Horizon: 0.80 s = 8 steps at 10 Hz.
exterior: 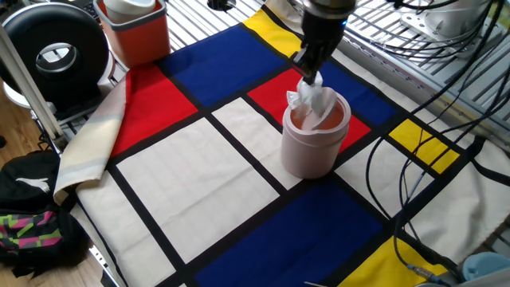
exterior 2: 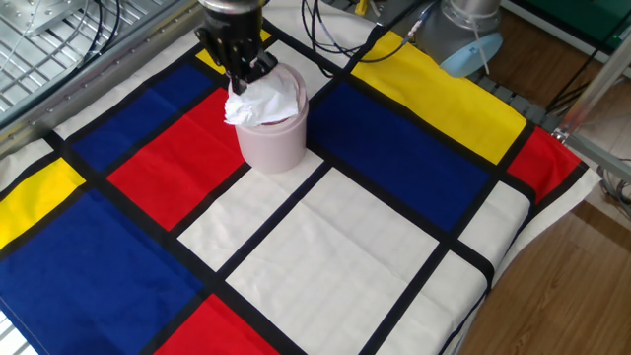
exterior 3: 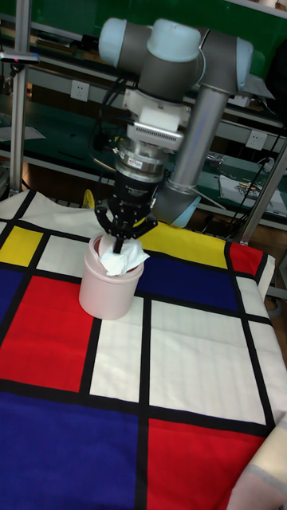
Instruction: Put the garbage in the trash can
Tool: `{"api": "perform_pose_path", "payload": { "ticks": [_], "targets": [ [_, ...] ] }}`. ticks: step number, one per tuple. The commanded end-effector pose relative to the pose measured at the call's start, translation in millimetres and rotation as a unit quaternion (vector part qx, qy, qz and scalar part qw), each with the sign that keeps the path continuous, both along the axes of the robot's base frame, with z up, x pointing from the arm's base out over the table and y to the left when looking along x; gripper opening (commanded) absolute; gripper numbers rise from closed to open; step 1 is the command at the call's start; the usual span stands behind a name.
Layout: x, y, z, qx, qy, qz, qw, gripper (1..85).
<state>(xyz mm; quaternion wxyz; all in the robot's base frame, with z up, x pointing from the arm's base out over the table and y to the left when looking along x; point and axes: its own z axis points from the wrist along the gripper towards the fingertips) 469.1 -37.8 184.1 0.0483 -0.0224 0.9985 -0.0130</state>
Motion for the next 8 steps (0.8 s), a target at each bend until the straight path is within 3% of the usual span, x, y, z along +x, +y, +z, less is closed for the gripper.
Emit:
{"api": "perform_pose_path", "payload": {
  "ticks": [1, 5, 8],
  "targets": [
    [0.7, 24, -22.8, 0.005, -0.023, -0.024, 0.9994, 1.0],
    [12.0, 29, -42.1, 0.015, -0.038, -0.009, 0.9991, 1.0],
    [13.2, 31, -48.4, 0.019, -0.039, -0.005, 0.9991, 1.0]
  ]
}}
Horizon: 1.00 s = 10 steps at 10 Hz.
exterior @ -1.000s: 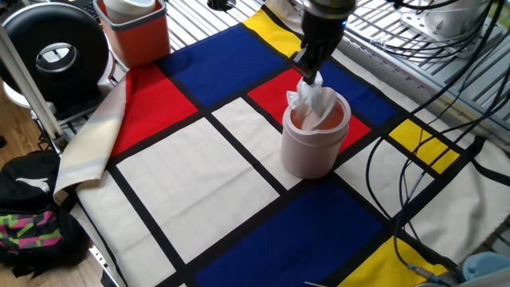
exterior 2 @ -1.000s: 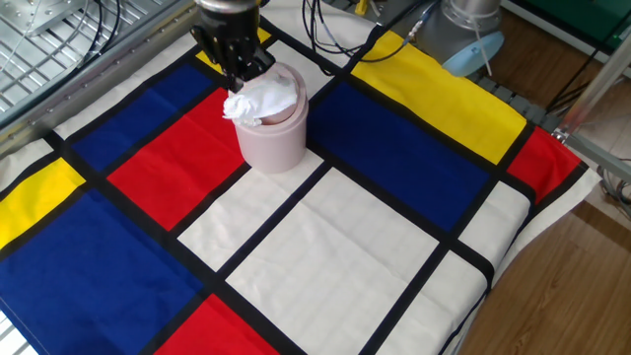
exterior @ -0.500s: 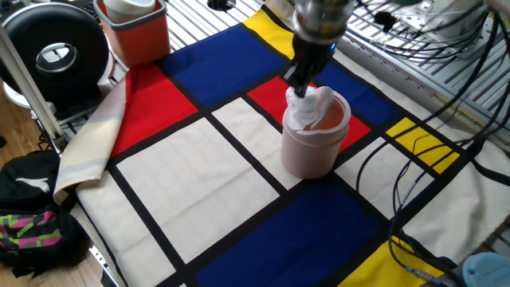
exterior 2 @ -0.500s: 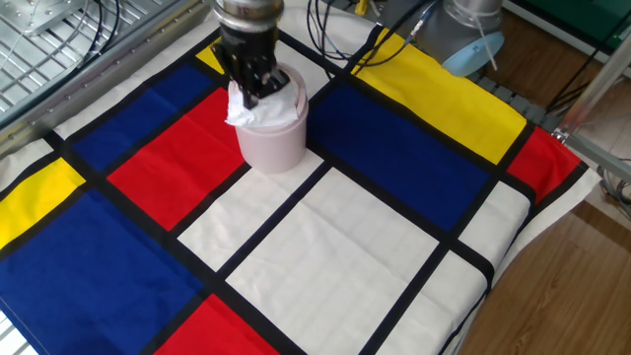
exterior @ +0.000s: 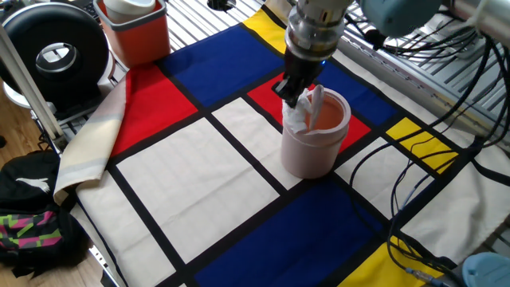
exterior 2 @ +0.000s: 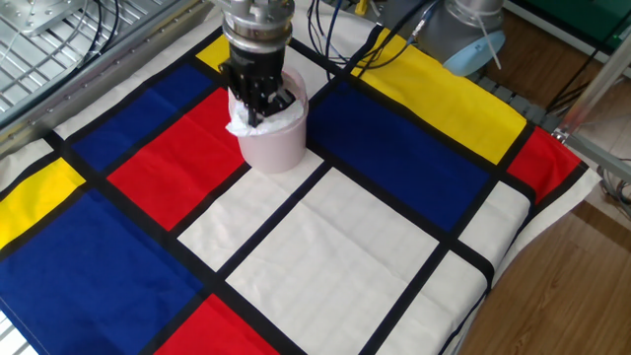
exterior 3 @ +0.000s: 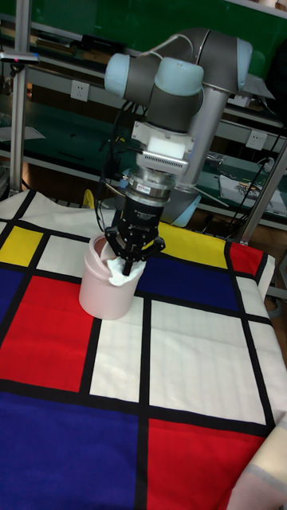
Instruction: Put the garbage in the trash can
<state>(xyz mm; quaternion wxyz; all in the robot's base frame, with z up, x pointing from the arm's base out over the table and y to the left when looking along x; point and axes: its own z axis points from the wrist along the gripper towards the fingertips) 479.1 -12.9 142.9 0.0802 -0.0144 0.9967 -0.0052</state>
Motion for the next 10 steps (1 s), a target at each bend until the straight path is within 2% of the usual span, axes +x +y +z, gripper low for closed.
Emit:
{"api": "perform_pose_path", "payload": {
  "ticks": [1, 3, 4, 7, 8, 10],
  "targets": [
    [0.2, 6, -5.0, 0.008, -0.005, -0.001, 1.0, 1.0],
    [-12.7, 3, 3.9, 0.003, 0.007, -0.017, 0.9998, 1.0],
    [-21.1, 1, 11.3, 0.008, 0.017, -0.021, 0.9996, 1.0],
    [-33.8, -10, 12.1, -0.001, 0.028, -0.028, 0.9992, 1.0],
    [-35.9, -4, 9.6, 0.013, 0.026, -0.03, 0.9991, 1.0],
    [-33.1, 8, -4.1, 0.036, 0.007, -0.027, 0.9989, 1.0]
  ]
}}
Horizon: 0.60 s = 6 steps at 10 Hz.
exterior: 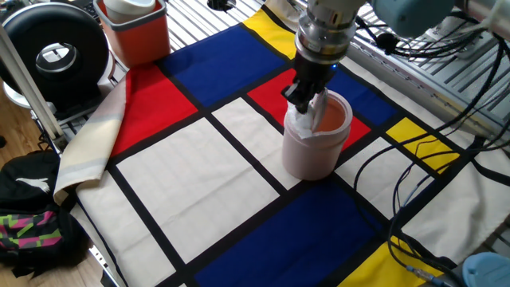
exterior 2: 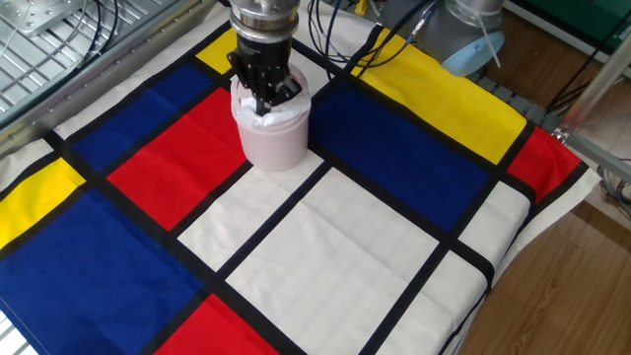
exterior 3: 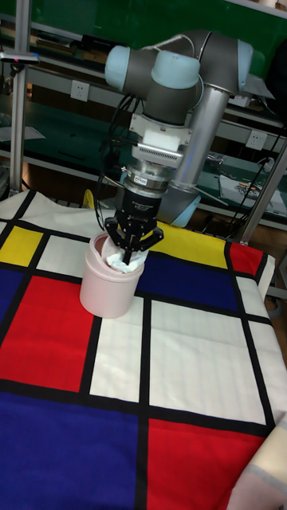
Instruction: Put the garbage in the trash can
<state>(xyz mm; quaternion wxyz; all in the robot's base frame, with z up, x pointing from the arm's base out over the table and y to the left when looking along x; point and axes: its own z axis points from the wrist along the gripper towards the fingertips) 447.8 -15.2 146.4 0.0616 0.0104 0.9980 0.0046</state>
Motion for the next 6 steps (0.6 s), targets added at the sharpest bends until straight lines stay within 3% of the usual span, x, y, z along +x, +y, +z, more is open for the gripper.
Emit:
{"api": "perform_pose_path", "payload": {
  "ticks": [1, 6],
  "targets": [
    [1.7, 15.1, -13.8, 0.032, -0.024, -0.003, 0.9992, 1.0],
    [0.3, 15.7, -21.5, 0.035, -0.024, 0.016, 0.999, 1.0]
  ]
}}
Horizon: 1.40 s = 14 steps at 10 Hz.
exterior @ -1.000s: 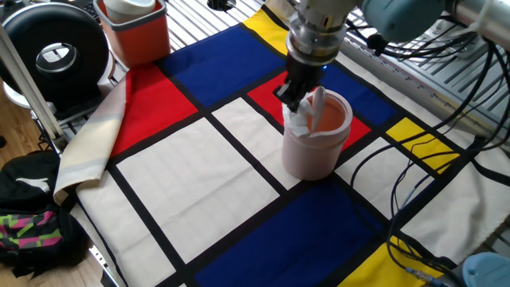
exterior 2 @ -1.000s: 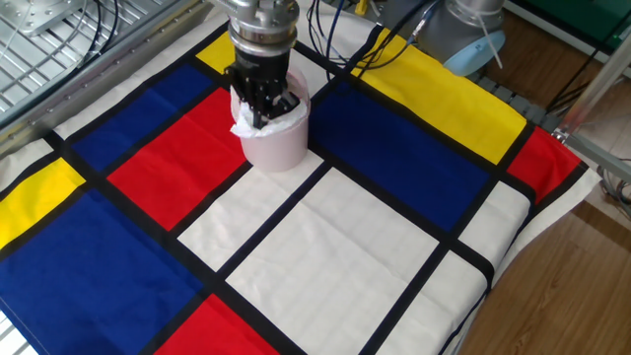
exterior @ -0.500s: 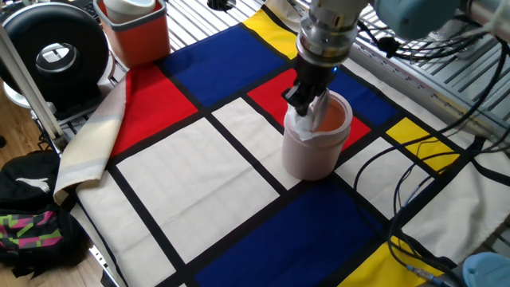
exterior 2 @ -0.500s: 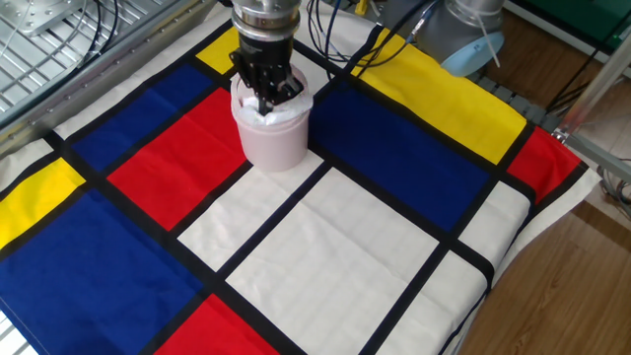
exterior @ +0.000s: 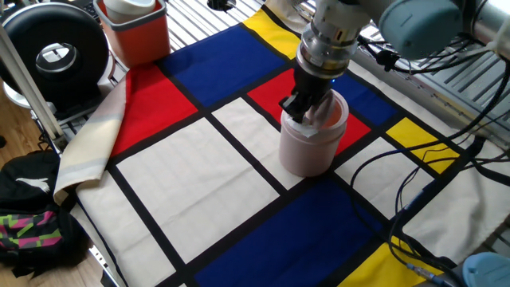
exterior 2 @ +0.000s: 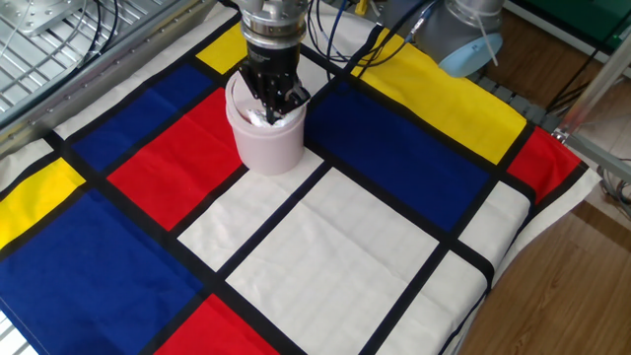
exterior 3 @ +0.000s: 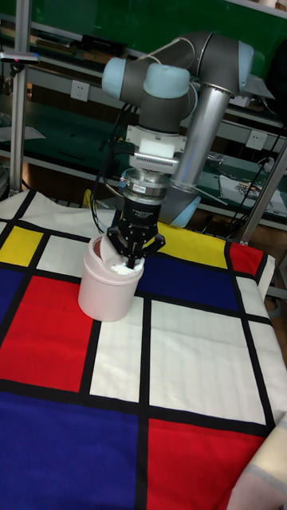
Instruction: Put the garbage in the trash can
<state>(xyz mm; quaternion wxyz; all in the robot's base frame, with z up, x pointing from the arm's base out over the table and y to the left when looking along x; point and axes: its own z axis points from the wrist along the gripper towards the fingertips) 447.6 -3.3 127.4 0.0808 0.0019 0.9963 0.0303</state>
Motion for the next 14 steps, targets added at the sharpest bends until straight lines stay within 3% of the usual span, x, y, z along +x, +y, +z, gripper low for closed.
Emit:
{"api": "perform_pose_path", "payload": {
  "ticks": [1, 2, 3, 4, 5, 7, 8, 9, 14],
  "targets": [
    [0.1, 5, -2.5, 0.012, -0.004, 0.012, 0.9999, 1.0],
    [-4.2, 1, -1.8, 0.003, 0.006, 0.021, 0.9998, 1.0],
    [-13.0, -12, 1.8, -0.026, 0.031, 0.024, 0.9989, 1.0],
    [-18.0, -14, 5.3, -0.03, 0.046, 0.034, 0.9979, 1.0],
    [-21.1, -15, 6.1, -0.03, 0.054, 0.049, 0.9968, 7.7],
    [-22.6, -15, 6.6, -0.029, 0.059, 0.057, 0.9962, 13.0],
    [-23.7, -15, 10.0, -0.027, 0.065, 0.058, 0.9958, 12.3],
    [-24.3, -22, 14.4, -0.041, 0.07, 0.063, 0.9947, 12.0],
    [-23.4, -20, 34.3, -0.047, 0.079, 0.049, 0.9946, 10.3]
  ]
}}
